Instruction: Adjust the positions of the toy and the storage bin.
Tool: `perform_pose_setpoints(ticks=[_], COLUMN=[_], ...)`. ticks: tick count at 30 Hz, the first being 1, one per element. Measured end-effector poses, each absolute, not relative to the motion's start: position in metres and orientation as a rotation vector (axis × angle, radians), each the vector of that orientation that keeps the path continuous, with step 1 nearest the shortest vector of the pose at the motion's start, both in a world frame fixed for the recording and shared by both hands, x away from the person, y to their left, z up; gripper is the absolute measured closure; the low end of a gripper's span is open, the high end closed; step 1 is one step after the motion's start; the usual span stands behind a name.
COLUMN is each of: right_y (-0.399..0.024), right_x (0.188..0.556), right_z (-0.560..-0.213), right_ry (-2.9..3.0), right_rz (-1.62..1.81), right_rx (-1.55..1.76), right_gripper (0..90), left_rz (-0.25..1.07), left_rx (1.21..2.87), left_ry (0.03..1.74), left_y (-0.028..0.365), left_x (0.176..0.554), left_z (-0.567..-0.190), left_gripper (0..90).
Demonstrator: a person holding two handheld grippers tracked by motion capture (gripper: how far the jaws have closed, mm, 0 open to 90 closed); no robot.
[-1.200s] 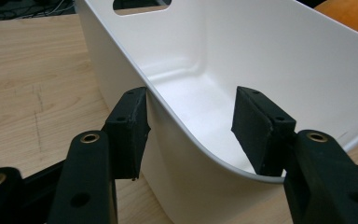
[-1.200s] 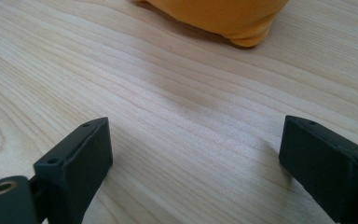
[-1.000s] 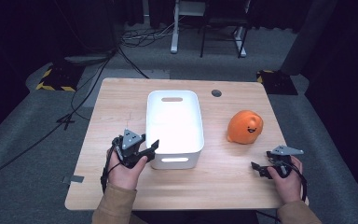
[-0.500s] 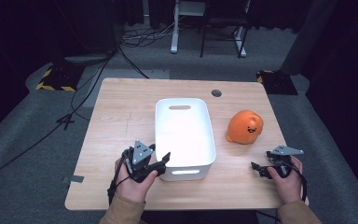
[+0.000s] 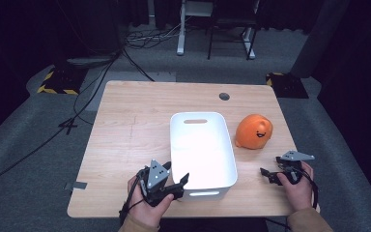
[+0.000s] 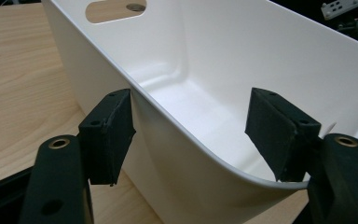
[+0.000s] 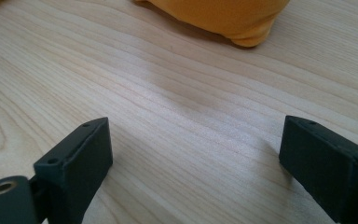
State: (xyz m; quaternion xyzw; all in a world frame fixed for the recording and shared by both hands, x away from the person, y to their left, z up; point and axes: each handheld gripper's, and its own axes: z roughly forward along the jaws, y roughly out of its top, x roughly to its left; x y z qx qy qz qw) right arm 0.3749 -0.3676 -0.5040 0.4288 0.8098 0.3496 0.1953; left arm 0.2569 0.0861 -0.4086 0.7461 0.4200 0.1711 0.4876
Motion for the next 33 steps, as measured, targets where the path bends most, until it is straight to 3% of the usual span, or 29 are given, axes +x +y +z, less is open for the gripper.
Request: perform_pose_setpoints(ticks=[20,33], right_y=[-0.367,-0.367], right_x=[0.375,0.374], right_z=[-0.504,-0.504], right_ry=[2.272,2.271], right_rz=[0.983,0.983], right_rx=[1.196,1.202], right_gripper=[9.5,9.5], left_rz=[0.372,0.409], left_rx=[1.824,1.818], left_ry=[0.988,0.966], left_y=[0.086,0.091], left_x=[0.233,0.241], left_z=[-0.409,-0.396], left_gripper=[31.5,28.2])
